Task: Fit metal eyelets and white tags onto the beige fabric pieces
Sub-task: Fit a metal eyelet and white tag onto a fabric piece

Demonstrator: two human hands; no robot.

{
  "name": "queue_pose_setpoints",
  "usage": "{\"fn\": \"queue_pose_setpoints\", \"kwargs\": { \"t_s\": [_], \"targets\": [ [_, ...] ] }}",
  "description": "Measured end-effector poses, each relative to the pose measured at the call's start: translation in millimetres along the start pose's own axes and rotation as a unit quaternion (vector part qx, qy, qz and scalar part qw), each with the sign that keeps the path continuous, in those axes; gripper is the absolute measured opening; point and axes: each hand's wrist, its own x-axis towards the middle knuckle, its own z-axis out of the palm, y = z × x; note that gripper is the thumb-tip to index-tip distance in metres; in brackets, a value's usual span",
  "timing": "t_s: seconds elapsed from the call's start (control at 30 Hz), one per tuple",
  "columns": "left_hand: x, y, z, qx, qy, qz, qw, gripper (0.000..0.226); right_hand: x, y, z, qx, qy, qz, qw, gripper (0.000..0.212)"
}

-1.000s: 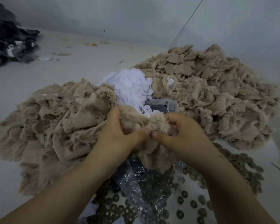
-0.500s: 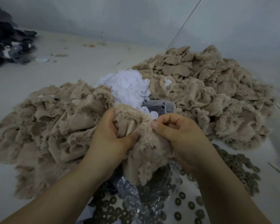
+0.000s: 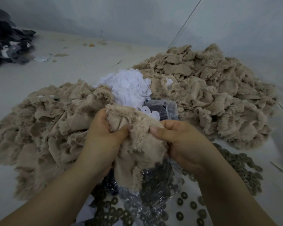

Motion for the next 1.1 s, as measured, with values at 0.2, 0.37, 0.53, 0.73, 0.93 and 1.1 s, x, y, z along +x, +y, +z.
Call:
{"fn": "queue_pose_setpoints", "kwargs": {
  "t_s": [0.2, 0.37, 0.53, 0.73, 0.93, 1.1],
  "targets": [
    [0.7, -1.6, -2.7, 0.065, 0.028, -0.001, 0.998, 0.030, 0.0, -5.2, 6.1, 0.084, 0.055, -0.008, 0.995, 0.015],
    [1.0, -2.7, -3.4, 0.141, 0.034, 0.007, 0.989, 0.036, 0.2, -3.9, 6.4, 0.066, 0.084, -0.027, 0.994, 0.014],
    [0.0, -4.0, -3.5, 0.237, 0.031, 0.039, 0.970, 0.051, 1.7, -0.9, 5.8, 0.044, 0.105, -0.054, 0.992, 0.015],
    [-8.9, 4.1, -0.8, 0.422, -0.019, 0.267, 0.866, 0.051, 1.7, 0.6, 8.3, 0.015, 0.082, -0.054, 0.995, 0.021],
    [-14.7, 12.2, 9.5, 0.364, -0.014, 0.226, 0.903, 0.019, 0.6, 1.4, 9.5, 0.028, 0.046, -0.057, 0.997, 0.024],
    [-14.0, 6.4, 11.0, 0.359, 0.001, 0.180, 0.916, 0.026, -0.9, 3.2, 11.3, 0.020, 0.022, -0.054, 0.998, 0.025]
  ]
}}
